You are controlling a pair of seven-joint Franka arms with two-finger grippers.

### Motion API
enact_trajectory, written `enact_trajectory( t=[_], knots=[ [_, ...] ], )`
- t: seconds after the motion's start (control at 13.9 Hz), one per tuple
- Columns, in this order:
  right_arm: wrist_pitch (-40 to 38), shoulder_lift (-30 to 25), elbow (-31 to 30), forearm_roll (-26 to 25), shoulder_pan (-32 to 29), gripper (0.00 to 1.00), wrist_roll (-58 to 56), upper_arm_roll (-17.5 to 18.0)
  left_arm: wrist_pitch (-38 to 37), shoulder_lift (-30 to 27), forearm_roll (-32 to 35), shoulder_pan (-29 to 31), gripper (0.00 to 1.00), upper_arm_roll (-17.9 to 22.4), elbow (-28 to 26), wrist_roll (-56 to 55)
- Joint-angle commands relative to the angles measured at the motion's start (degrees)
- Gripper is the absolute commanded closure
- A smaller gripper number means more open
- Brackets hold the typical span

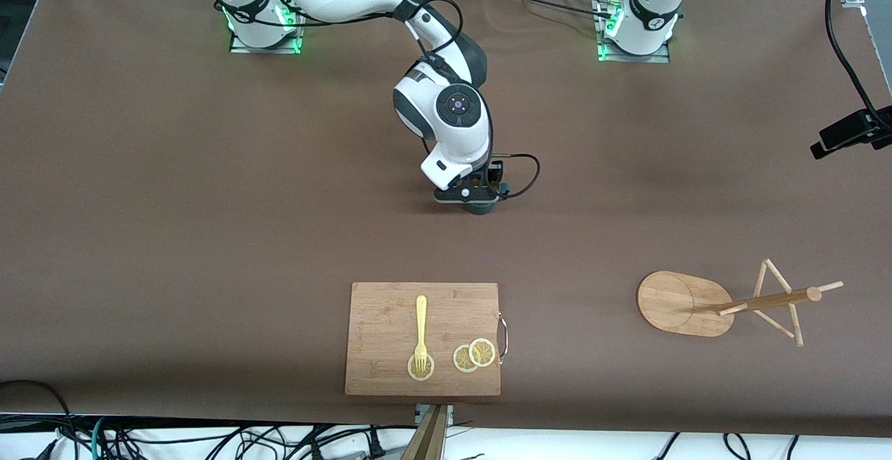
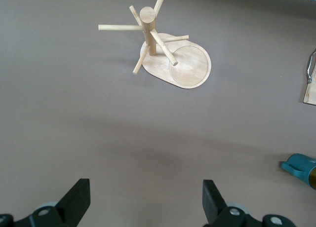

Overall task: Pass cup and hang on rack
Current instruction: 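Grasp the teal mug rim with the right gripper and lift, then set the mug down mid-table and withdraw the right gripper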

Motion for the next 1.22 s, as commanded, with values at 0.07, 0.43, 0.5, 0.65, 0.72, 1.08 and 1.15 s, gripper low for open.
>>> enact_trajectory(
  t=[0.07,0.43,0.5,0.65,0.72,1.08,1.15],
  knots=[
    [-7.3,-7.7,-0.5,0.1,-2.3,0.0,-0.5,-0.3,5.9,-1.0,-0.6,-0.5,0.0,-0.6,-7.4,0.3],
    [-19.1,-15.6,-0.5,0.1,-10.5,0.0,-6.9,-0.6,11.6,-1.0,-0.9,-1.9,0.0,-2.9,-10.5,10.2],
    [-21.4,-17.0,-0.5,0.1,-12.5,0.0,-9.5,-1.0,13.1,-0.9,-1.4,-2.0,0.0,-3.4,-11.5,14.1],
    [-26.9,-19.1,-0.5,0.3,-17.6,0.0,-16.3,-2.0,17.7,-1.0,-6.3,-2.0,0.0,-4.1,-14.4,18.2],
    [-28.5,-19.8,-0.5,0.4,-20.3,0.0,-21.1,-2.2,19.9,-1.1,-8.2,-2.0,0.0,-4.2,-15.8,19.7],
    [-35.3,-22.8,-0.5,0.5,-34.4,0.0,-38.0,-2.2,29.8,-1.2,-15.8,-2.7,0.0,-5.9,-22.5,31.3],
    [-34.8,-23.8,-1.2,1.2,-37.4,0.0,-40.2,-2.1,32.2,-1.2,-18.1,-2.7,0.0,-6.1,-24.0,35.4]
  ],
)
